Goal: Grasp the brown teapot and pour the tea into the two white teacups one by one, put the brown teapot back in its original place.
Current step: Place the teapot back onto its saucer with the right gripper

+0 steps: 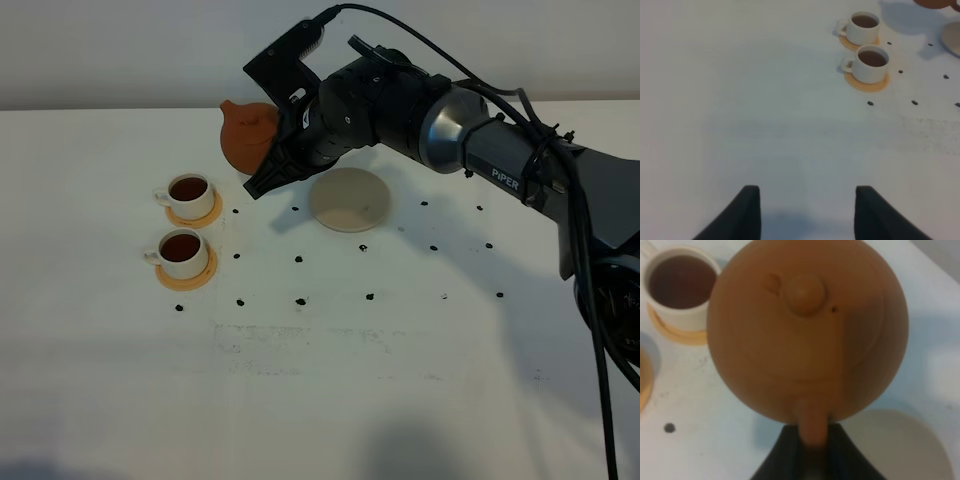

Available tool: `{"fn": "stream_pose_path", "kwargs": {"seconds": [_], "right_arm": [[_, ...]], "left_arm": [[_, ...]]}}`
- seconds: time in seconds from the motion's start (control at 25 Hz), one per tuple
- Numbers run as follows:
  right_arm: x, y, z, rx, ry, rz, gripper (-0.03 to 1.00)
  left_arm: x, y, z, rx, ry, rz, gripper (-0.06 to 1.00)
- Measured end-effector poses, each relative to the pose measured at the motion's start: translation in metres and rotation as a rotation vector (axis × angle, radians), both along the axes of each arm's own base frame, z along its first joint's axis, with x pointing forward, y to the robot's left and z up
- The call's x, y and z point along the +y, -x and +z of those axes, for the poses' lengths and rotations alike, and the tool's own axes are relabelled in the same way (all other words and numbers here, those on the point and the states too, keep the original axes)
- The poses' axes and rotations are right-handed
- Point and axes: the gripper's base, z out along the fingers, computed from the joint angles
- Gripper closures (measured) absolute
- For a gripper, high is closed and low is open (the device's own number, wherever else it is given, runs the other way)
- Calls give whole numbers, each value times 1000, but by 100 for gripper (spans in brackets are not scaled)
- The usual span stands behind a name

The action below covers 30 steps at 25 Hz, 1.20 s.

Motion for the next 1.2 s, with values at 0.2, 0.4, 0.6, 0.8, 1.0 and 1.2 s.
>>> {"fn": "stream_pose_path", "kwargs": {"seconds": [0.2,0.4,0.6,0.8,1.0,1.2], "right_arm": [[4,-3,-16,5,1,3,88],[6,-6,-42,41,23,-2,88],[8,-7,-61,73,21,-10,88],[9,-7,-68,88,17,-15,88],[9,-6,-68,89,17,-15,88],[7,-5,-59,95,22,-16,88]], "left_arm": [[0,0,0,0,0,0,50],[0,0,0,0,0,0,50],[0,0,0,0,0,0,50],[0,0,0,0,0,0,50],[0,0,0,0,0,0,50],[0,0,0,0,0,0,50]]}}
